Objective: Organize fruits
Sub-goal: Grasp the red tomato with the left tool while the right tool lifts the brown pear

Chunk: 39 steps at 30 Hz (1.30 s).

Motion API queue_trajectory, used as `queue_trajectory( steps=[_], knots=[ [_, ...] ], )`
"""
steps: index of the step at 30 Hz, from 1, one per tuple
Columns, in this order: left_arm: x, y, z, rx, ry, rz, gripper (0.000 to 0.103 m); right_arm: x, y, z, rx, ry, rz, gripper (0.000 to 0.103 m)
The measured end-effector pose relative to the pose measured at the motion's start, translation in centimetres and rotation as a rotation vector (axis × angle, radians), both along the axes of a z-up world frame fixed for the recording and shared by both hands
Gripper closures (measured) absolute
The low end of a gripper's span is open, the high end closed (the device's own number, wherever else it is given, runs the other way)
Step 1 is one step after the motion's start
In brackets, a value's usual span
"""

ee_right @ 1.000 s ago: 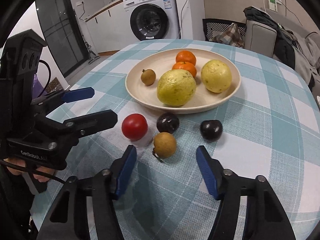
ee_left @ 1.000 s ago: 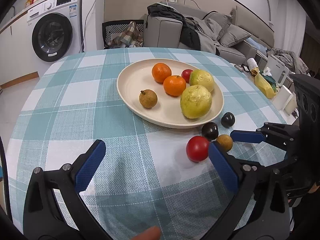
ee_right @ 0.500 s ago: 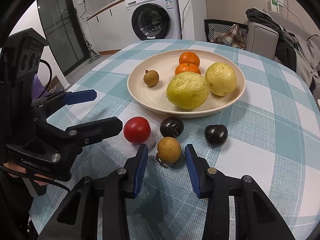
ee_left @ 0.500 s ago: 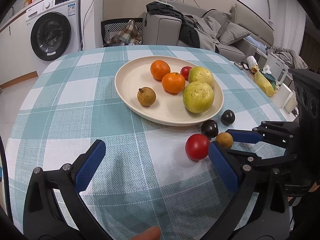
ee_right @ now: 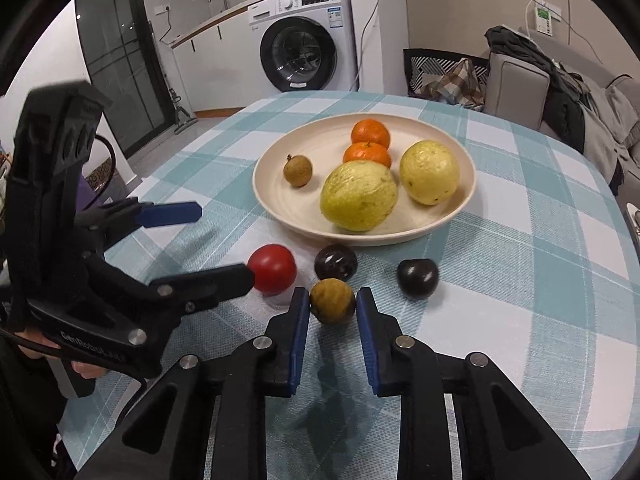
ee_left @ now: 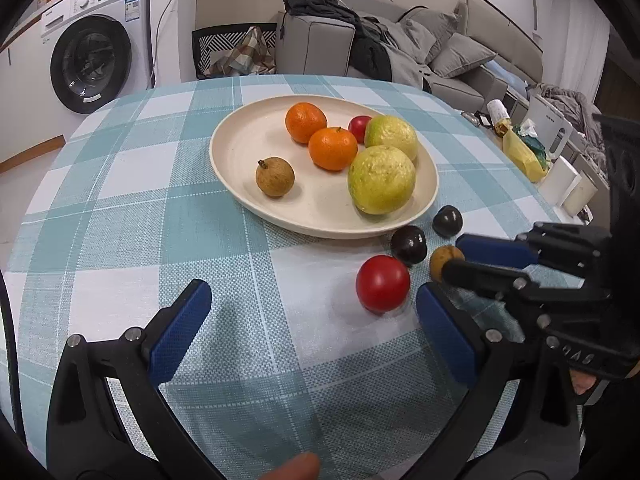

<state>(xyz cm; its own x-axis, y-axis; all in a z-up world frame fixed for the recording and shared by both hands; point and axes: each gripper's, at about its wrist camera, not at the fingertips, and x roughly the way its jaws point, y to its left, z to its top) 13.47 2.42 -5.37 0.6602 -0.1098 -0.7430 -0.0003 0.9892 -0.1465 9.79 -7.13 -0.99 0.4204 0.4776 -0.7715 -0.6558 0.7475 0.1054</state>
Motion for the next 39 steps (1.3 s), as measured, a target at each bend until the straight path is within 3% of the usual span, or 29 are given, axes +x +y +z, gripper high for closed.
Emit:
queue_trajectory(
  steps=[3,11,18,25,34,38,39],
  knots=[
    [0.3,-0.3,-0.4,0.001,0.022,-0.004,0.001,0.2,-0.9,0.5,0.017,-0.010,-0.023,0.084],
    [1.0,-1.8,-0.9,0.018,0.045,-0.047,0.003,0.9,-1.1,0.0,-0.016,0.010,-0.022,0.080],
    [0.9,-3.2,-0.8,0.015,0.042,-0.135,0.043,1.5,-0.5,-0.5,-0.009,0.021,-0.018,0.076],
    [0.8,-3.0,-0.6,-0.009,0.038,-0.136,0.044,1.4,-0.1,-1.2,-0.033,0.021,-0.004,0.077],
    [0.8,-3.0,-0.7,0.002,0.038,-0.132,0.045,0.2,-1.9,0.1,0.034,-0.016,-0.025,0.077],
    [0.8,-3.2,-0.6,0.000,0.034,-0.153,0.075,0.2,-2.7,0.2,0.047,-0.012,-0.040,0.077],
    [0.7,-3.2,-0.5,-0.006,0.031,-0.159,0.076,0.3,-2.7,0.2,0.049,-0.012,-0.045,0.077]
  ],
)
